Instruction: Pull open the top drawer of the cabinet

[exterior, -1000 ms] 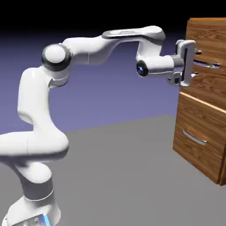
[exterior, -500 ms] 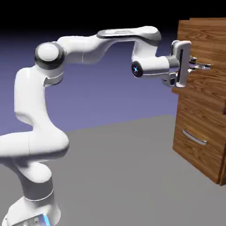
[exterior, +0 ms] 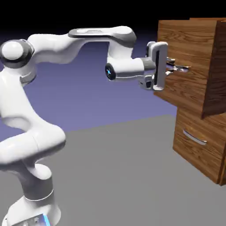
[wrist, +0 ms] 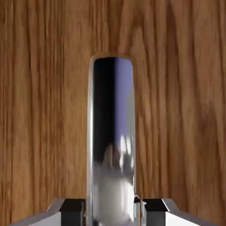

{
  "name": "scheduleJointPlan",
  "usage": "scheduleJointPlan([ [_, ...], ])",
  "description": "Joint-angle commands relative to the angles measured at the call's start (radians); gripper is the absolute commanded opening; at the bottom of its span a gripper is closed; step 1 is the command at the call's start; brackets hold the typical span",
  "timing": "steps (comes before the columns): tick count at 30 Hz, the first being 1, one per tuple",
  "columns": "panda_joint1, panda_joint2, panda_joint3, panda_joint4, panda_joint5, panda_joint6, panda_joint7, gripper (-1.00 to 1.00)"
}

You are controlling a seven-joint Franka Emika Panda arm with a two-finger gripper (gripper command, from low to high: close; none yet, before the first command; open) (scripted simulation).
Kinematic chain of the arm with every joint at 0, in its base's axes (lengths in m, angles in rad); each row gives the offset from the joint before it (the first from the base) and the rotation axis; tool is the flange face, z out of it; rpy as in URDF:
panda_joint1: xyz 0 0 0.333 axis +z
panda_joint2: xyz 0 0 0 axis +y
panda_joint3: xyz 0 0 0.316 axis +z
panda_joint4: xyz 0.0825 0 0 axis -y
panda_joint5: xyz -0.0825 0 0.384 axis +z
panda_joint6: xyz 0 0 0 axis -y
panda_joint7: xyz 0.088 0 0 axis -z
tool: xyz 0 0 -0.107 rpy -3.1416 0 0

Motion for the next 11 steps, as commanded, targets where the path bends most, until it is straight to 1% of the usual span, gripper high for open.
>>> scheduleJointPlan([
  [1,0.036,-0.016,-0.028,-0.029,-0.008,0.0,0.008,-1.0],
  [7,0.231,-0.114,-0.172,-0.182,-0.068,0.016,0.057,-1.0],
  [8,0.231,-0.114,-0.172,-0.182,-0.068,0.016,0.057,1.0],
  [9,0.231,-0.114,-0.172,-0.182,-0.068,0.016,0.057,1.0],
  [11,0.303,-0.154,-0.219,-0.233,-0.097,0.035,0.076,1.0],
])
